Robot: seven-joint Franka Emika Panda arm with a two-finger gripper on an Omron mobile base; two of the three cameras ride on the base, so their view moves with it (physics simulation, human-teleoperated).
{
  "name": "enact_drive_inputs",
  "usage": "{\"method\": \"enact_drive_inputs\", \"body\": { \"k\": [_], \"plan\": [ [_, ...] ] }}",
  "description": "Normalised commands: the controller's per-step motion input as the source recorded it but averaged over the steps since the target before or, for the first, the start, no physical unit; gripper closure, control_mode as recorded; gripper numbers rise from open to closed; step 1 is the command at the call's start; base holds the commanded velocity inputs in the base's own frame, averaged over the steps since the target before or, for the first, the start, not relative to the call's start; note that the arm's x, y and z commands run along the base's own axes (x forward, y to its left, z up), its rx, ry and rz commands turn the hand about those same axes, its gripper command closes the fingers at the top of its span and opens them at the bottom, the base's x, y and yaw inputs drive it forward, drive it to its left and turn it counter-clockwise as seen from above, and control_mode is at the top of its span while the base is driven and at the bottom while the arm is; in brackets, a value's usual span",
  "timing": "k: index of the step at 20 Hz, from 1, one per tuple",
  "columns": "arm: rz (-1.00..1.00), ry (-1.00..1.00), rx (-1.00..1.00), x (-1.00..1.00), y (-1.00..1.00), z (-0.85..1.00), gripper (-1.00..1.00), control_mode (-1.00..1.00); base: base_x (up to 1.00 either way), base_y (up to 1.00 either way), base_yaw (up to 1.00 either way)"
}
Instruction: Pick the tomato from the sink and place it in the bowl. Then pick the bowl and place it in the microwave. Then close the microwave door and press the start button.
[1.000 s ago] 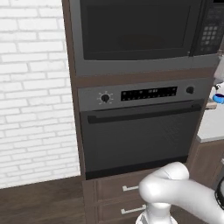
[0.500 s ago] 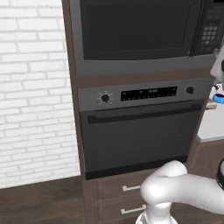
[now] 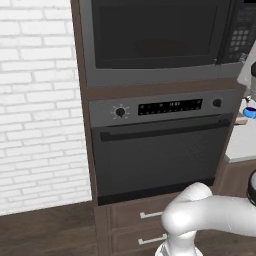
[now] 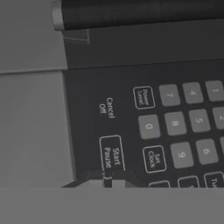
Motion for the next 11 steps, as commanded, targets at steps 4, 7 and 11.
{"method": "enact_drive_inputs", "body": {
  "k": [4, 7, 11],
  "plan": [
    [0.0, 0.0, 0.0, 0.12, 0.04, -0.01, 1.0, -1.0, 0.0, 0.0, 0.0],
    [0.0, 0.0, -0.01, 0.2, 0.13, -0.11, 1.0, -1.0, 0.0, 0.0, 0.0],
    [0.0, 0.0, -0.01, -0.04, 0.2, -0.11, 1.0, -1.0, 0.0, 0.0, 0.0]
  ]
}}
